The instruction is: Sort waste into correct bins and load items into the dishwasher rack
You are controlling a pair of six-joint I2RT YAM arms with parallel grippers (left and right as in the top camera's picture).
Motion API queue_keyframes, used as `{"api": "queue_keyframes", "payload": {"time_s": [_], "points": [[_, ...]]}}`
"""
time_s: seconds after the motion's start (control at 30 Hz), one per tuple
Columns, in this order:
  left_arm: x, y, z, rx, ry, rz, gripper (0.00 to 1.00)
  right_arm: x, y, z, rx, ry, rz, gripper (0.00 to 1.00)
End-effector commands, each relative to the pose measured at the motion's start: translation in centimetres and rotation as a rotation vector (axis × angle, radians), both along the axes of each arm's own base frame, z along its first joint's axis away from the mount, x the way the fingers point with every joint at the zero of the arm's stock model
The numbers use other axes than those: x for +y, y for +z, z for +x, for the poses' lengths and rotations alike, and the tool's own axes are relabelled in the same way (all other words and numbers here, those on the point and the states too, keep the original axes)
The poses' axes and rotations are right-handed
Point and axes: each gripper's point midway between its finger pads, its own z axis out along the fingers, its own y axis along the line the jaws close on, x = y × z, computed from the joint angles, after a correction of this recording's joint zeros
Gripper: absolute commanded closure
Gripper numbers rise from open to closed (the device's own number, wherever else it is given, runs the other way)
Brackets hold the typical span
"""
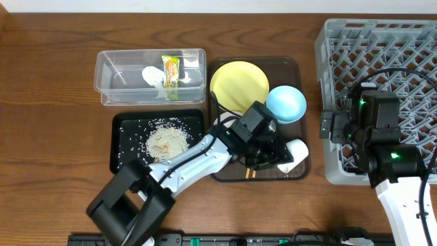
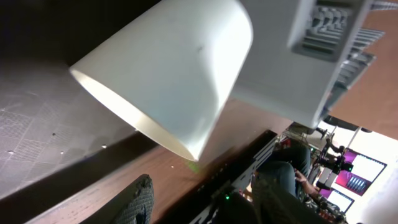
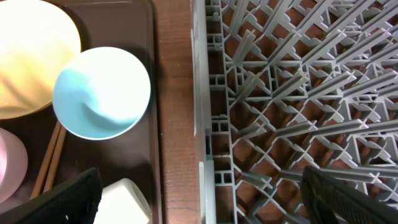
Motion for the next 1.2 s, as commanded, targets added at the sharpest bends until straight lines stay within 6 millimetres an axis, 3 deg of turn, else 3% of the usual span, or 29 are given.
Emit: {"api": "queue_keyframes", "payload": {"time_s": [0.0, 0.2, 0.53, 0.97, 1.17], "points": [[-0.6, -1.4, 0.1, 0.028, 0.005, 0.003, 0.46, -0.4, 0.9, 0.2, -0.024, -0.025, 0.002, 0.01], [-2.5, -1.4, 2.7, -0.14, -0.011, -0.082, 0.47, -0.4, 0.8, 0.1, -0.015, -0.025, 0.001, 0.01], [-1.4, -2.7, 5.2, -0.297, 0.038, 0.024, 0.6, -0.5, 0.7, 0.0, -0.012, -0.025, 0.001, 0.01], [-1.1, -3.9, 3.0, -0.244, -0.004, 0.076, 0.7, -0.5, 0.7, 0.0, -0.012, -0.025, 0.001, 0.01], [-1.4, -3.7, 2.3, -0.225, -0.041, 0.049, 0.86, -0.5, 0.7, 0.0, -0.01, -0.025, 0.001, 0.01]]}}
